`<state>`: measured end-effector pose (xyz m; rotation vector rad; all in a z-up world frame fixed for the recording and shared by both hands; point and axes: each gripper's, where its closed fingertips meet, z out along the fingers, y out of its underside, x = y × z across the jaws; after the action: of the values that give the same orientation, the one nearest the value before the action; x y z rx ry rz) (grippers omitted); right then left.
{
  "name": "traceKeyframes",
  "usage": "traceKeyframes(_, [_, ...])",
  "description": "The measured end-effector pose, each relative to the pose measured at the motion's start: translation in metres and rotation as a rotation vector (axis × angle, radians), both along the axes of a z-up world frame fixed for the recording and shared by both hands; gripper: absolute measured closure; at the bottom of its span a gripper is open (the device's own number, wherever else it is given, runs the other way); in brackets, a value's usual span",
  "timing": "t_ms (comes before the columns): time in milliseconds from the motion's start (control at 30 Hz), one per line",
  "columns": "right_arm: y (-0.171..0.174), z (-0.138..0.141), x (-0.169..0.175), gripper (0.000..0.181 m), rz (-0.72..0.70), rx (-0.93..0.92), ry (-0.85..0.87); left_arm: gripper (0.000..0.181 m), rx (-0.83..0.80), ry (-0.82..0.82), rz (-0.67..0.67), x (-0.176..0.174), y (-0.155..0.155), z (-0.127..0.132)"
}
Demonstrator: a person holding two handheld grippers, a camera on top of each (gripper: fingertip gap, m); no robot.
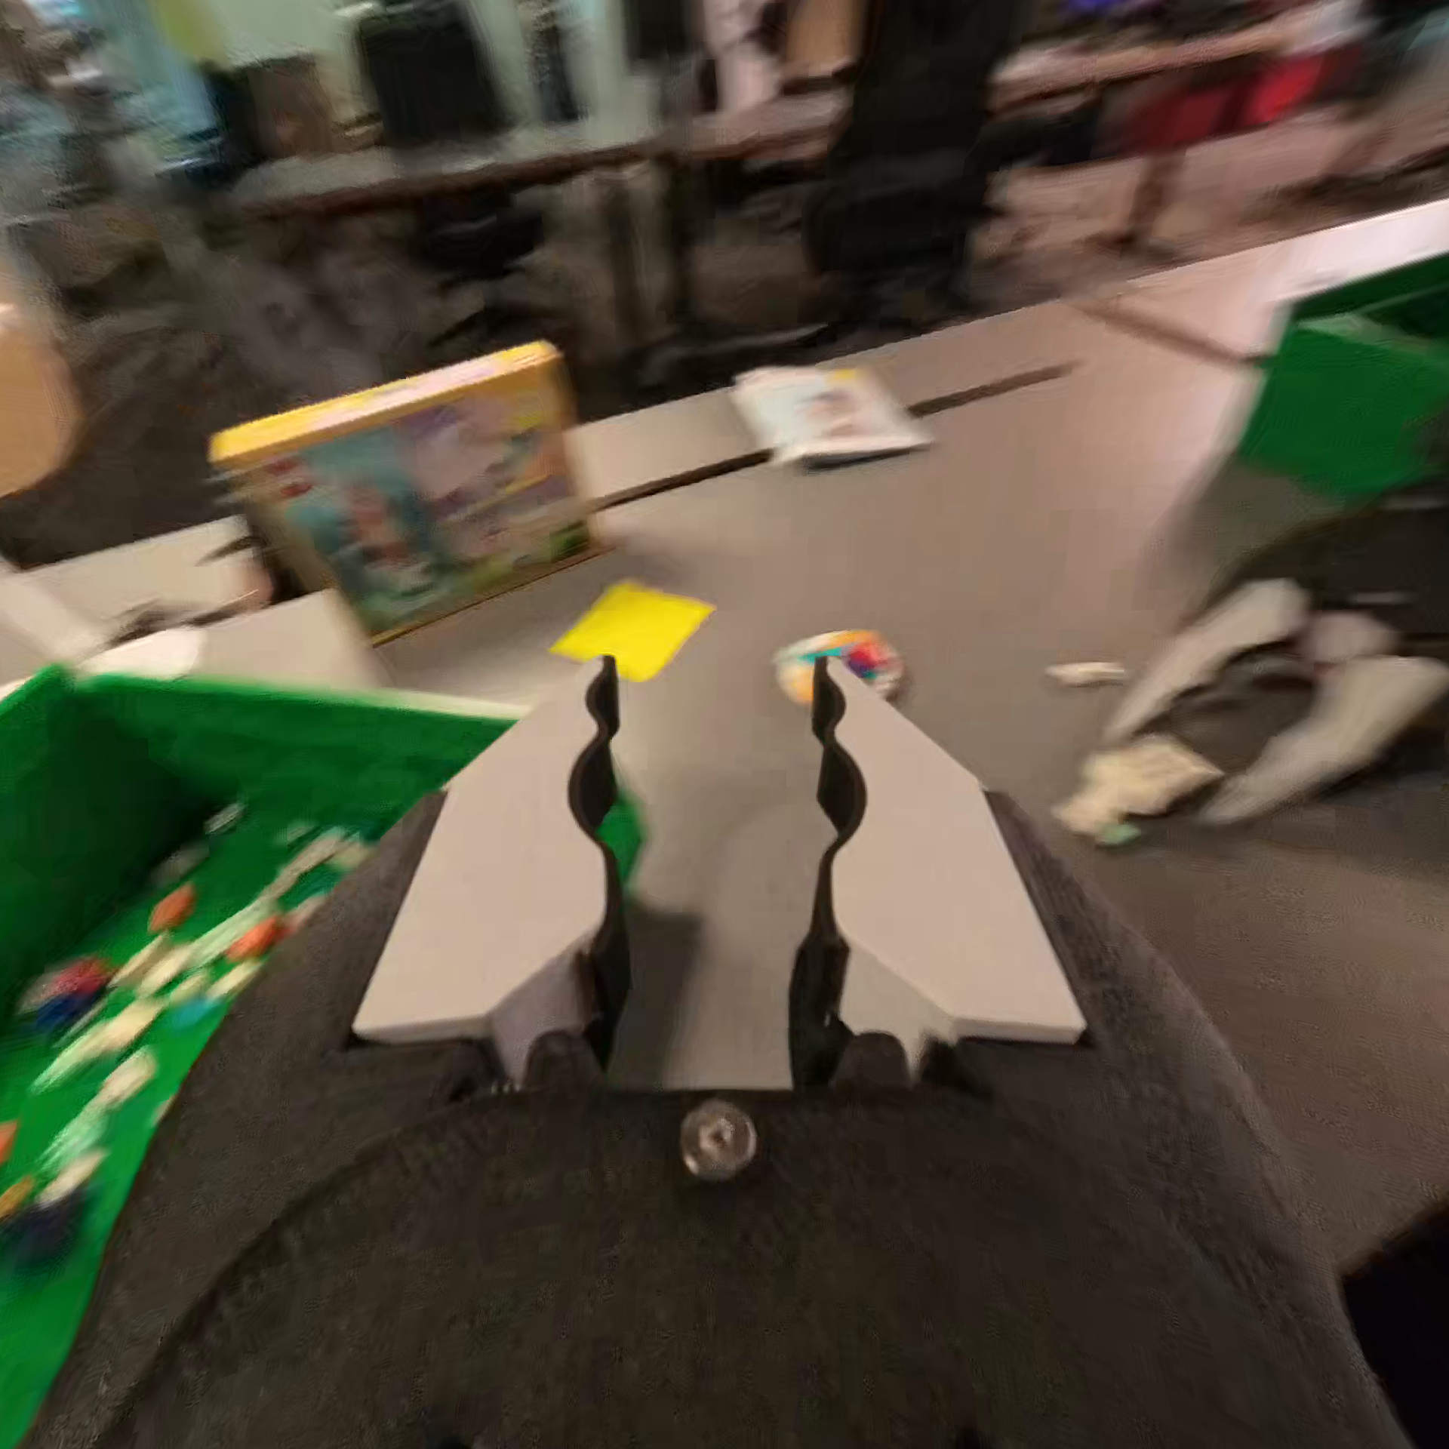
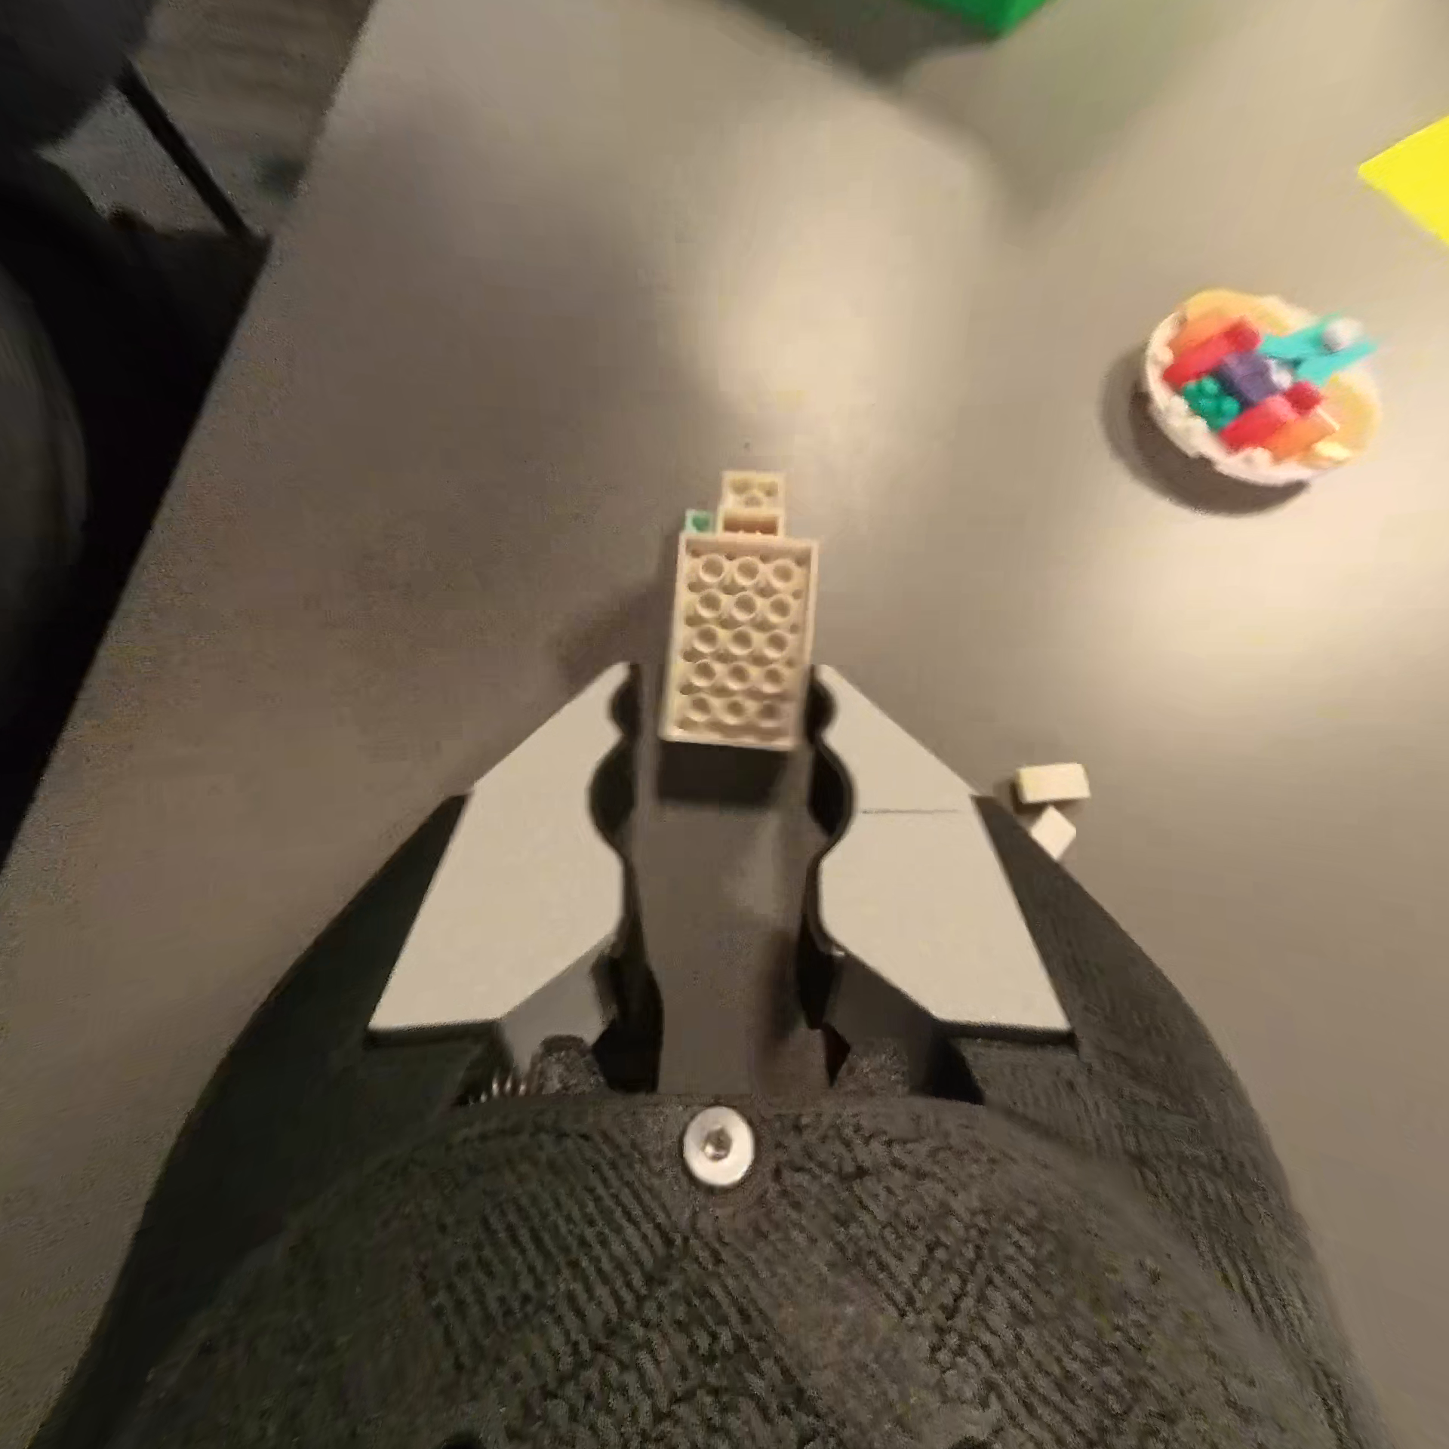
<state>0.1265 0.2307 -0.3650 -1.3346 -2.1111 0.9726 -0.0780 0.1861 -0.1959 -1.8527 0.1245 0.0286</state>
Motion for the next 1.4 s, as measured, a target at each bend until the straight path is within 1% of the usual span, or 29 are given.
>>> traceKeyframes(33, [-0.004, 0.001, -0.001, 0.148, 0.017, -0.010, 0.007, 0.134, 0.019, -0.032, -0.120, 0.025, 0.001, 0.002])
traceKeyframes(100, [-0.003, 0.002, -0.004, 0.148, 0.010, 0.010, 0.018, 0.140, 0.016, -0.116, -0.340, 0.070, 0.002, -0.005])
traceKeyframes(200, [-0.002, 0.015, -0.011, 0.149, 0.020, 0.057, 0.131, 0.140, -0.108, -0.343, -0.535, 0.114, 0.010, -0.037])
traceKeyframes(233, [-0.001, 0.020, -0.013, 0.149, 0.009, 0.066, 0.164, 0.140, -0.140, -0.407, -0.567, 0.123, 0.014, -0.048])
traceKeyframes(300, [0.005, 0.028, -0.016, 0.149, -0.017, 0.106, 0.221, 0.140, -0.225, -0.514, -0.559, 0.129, 0.027, -0.075])
traceKeyframes(367, [0.009, 0.036, -0.018, 0.149, -0.028, 0.134, 0.283, 0.137, -0.303, -0.643, -0.578, 0.136, 0.033, -0.093])
traceKeyframes(467, [0.008, 0.049, -0.019, 0.149, -0.026, 0.144, 0.359, 0.138, -0.318, -0.870, -0.640, 0.149, 0.038, -0.096])
traceKeyframes(500, [0.005, 0.053, -0.019, 0.149, -0.012, 0.156, 0.383, 0.141, -0.335, -0.903, -0.641, 0.152, 0.040, -0.100])
traceKeyframes(567, [0.001, 0.057, -0.019, 0.149, 0.013, 0.194, 0.416, 0.155, -0.355, -0.923, -0.679, 0.160, 0.039, -0.104])
traceKeyframes(600, [0.001, 0.058, -0.018, 0.149, 0.020, 0.215, 0.426, 0.162, -0.344, -0.954, -0.708, 0.163, 0.037, -0.099])
traceKeyframes(633, [0.000, 0.059, -0.018, 0.149, 0.026, 0.225, 0.437, 0.162, -0.350, -0.969, -0.721, 0.164, 0.036, -0.099])
traceKeyframes(667, [-0.001, 0.061, -0.018, 0.149, 0.032, 0.227, 0.449, 0.167, -0.346, -0.971, -0.733, 0.163, 0.035, -0.098])
traceKeyframes(700, [-0.003, 0.063, -0.019, 0.149, 0.035, 0.224, 0.462, 0.173, -0.328, -0.954, -0.748, 0.161, 0.034, -0.096])
traceKeyframes(767, [-0.005, 0.063, -0.020, 0.150, 0.037, 0.232, 0.471, 0.175, -0.286, -0.819, -0.758, 0.159, 0.032, -0.098])
traceKeyframes(833, [-0.008, 0.067, -0.022, 0.132, 0.034, 0.235, 0.497, 0.177, -0.210, -0.602, -0.790, 0.160, 0.029, -0.098])
traceKeyframes(867, [-0.010, 0.068, -0.023, 0.131, 0.041, 0.245, 0.503, 0.176, -0.180, -0.474, -0.798, 0.161, 0.028, -0.100])
traceKeyframes(933, [-0.015, 0.063, -0.023, 0.134, 0.070, 0.293, 0.483, 0.177, -0.121, -0.217, -0.791, 0.161, 0.028, -0.104])
traceKeyframes(1000, [-0.017, 0.054, -0.023, 0.143, 0.092, 0.349, 0.444, 0.177, -0.068, -0.034, -0.799, 0.162, 0.027, -0.104])
traceKeyframes(1033, [-0.016, 0.051, -0.023, 0.144, 0.094, 0.375, 0.428, 0.177, -0.025, 0.028, -0.819, 0.165, 0.025, -0.101])
traceKeyframes(1067, [-0.014, 0.048, -0.024, 0.147, 0.094, 0.400, 0.415, 0.177, 0.009, 0.068, -0.839, 0.168, 0.023, -0.098])
traceKeyframes(1167, [-0.008, 0.048, -0.024, 0.158, 0.078, 0.457, 0.415, 0.178, 0.065, 0.171, -0.834, 0.170, 0.023, -0.097])
traceKeyframes(1233, [-0.002, 0.050, -0.023, 0.158, 0.049, 0.480, 0.413, 0.177, 0.102, 0.220, -0.808, 0.169, 0.024, -0.095])
traceKeyframes(1300, [0.001, 0.051, -0.023, 0.164, 0.034, 0.496, 0.416, 0.177, 0.131, 0.275, -0.789, 0.168, 0.025, -0.095])
traceKeyframes(1400, [0.005, 0.054, -0.025, 0.166, 0.000, 0.519, 0.420, 0.177, 0.178, 0.366, -0.746, 0.166, 0.027, -0.092])
